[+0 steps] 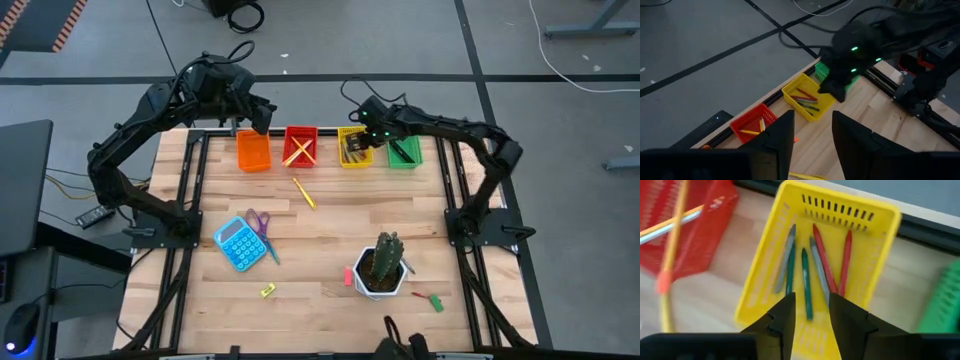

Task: Sort crayons/erasers/pens/pencils in bins
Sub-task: Put the gray crayon into the yellow bin

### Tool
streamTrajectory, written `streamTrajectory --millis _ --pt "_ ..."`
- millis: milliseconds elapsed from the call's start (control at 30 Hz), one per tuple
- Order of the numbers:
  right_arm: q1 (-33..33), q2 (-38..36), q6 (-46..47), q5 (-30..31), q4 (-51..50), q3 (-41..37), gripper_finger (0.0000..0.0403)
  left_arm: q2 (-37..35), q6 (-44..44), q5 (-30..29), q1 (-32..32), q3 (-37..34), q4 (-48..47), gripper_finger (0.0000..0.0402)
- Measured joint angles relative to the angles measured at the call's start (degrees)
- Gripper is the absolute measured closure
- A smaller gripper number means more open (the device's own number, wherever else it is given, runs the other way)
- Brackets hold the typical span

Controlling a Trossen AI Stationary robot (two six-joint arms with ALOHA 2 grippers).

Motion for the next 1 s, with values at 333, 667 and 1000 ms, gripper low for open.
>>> streamTrajectory --millis 333,667,1000 --pt "7.9 -12.6 0.1 0.0 -19.6 0.0 0.0280 0.0 -1.7 0.0 0.0 0.0 0.1 0.0260" --pt "24.2 -23.3 3.9 0.0 -37.7 0.0 0.0281 0.0 -7.6 0.0 -0.6 0.0 -7.4 0.0267" --pt "47.6 -31.0 25.8 -7.3 -38.1 -10.5 0.0282 -0.2 -17.1 0.0 -9.0 0.0 -9.4 0.0267"
